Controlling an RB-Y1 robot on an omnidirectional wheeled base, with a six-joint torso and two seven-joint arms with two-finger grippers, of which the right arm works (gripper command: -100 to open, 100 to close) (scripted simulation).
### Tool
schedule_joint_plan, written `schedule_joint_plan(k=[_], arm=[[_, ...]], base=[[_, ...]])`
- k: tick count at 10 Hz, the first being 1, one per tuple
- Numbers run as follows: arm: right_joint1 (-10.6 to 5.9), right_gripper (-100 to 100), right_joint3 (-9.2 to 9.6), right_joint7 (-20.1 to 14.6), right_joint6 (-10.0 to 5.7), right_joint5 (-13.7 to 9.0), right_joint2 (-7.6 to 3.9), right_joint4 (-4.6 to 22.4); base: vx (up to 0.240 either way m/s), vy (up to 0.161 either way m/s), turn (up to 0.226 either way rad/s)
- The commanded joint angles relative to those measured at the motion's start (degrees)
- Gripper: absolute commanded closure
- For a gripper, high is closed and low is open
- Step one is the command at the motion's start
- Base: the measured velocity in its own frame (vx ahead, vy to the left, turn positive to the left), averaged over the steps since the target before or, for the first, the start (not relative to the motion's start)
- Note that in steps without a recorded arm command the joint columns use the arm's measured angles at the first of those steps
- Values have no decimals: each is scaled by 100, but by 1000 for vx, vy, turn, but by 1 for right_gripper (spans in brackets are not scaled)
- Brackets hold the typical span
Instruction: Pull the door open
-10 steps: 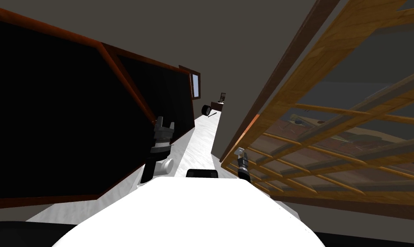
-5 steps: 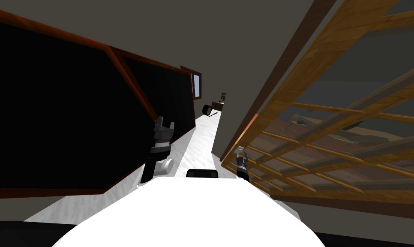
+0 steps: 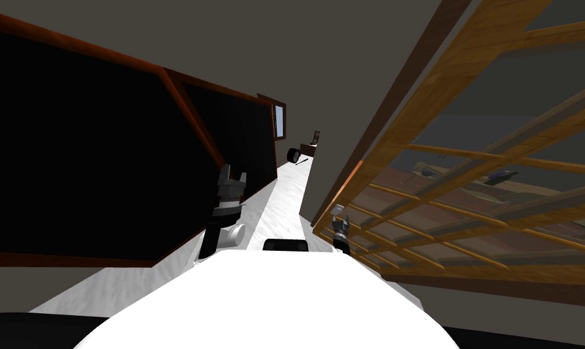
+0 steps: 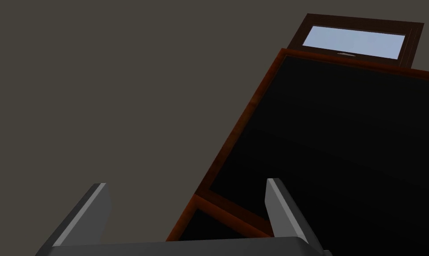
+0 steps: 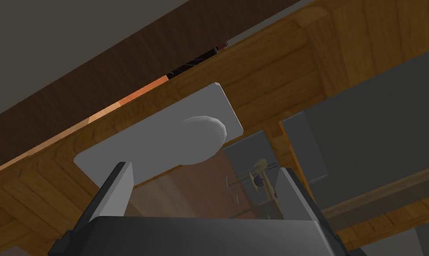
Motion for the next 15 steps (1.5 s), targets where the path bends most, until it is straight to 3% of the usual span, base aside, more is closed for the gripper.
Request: schedule_joint_plan(k=[1, 5, 8, 10, 13, 15], arm=[[-19, -100, 35, -219, -7, -73, 5, 8], [-119, -100, 212, -831, -18, -441, 36, 30], [-153, -100, 272, -1161, -22, -565, 46, 38], [-220, -100, 389, -1536, -30, -809, 66, 52], [-252, -100, 446, -1868, -34, -930, 76, 60], [-315, -100, 556, -2246, -41, -1158, 95, 73]], base=[[-56, -4, 16], [-54, -2, 31], [-49, -2, 21], [-63, -7, 38], [-50, -5, 22], [-65, -7, 35]])
